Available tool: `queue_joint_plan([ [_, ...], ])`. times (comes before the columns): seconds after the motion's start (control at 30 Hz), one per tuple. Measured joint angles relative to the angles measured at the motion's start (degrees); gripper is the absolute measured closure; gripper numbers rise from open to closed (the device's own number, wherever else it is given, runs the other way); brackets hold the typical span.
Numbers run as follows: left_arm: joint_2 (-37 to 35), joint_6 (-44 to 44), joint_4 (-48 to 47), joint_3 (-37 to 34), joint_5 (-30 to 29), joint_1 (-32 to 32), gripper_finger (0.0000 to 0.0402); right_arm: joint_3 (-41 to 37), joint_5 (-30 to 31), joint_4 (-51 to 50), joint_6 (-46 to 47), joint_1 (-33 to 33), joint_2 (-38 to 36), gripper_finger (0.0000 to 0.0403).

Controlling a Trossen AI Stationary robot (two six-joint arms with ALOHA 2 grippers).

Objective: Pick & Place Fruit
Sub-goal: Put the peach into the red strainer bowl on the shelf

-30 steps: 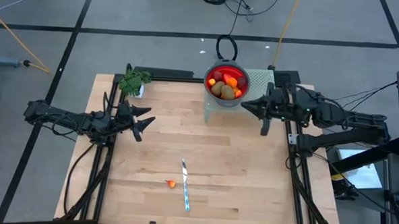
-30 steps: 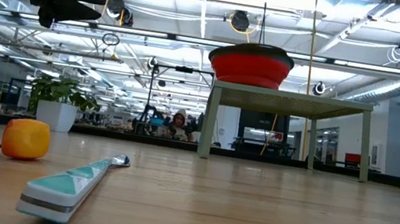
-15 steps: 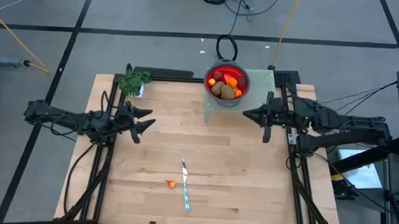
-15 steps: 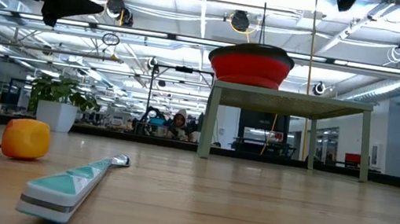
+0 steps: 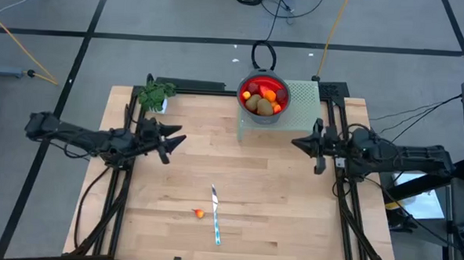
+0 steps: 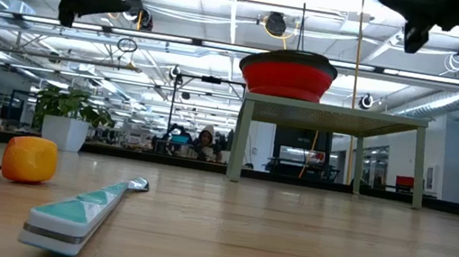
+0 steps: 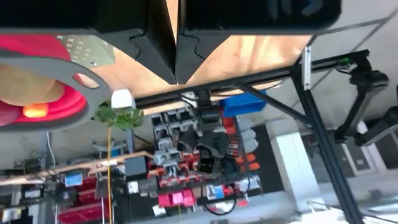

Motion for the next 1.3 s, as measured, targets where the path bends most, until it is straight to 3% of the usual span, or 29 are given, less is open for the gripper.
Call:
queue_joint_plan([
  [0.17,8.72,2.14,-0.82,7.13,-0.13,-0.01,0.0176,-3.12,-0.12,0.03,-0.31,-0.02,-6.31,0.0403],
  [0.6,26.76,2.01,-24.12,31.16,0.06,-3.50,0.0176,-7.89,-1.46,-6.85,-0.70,-0.02,-20.72,0.0403],
  [0.97,39.93,-8.80,-43.83,50.28,0.56,-7.20,0.0176,-7.93,-1.46,-13.64,-3.51,-0.02,-27.08,0.0403],
  [1.3,52.59,-21.94,-57.84,62.69,10.90,-8.78,0.0176,-7.93,-1.38,-19.03,-5.55,-0.02,-26.99,0.0403],
])
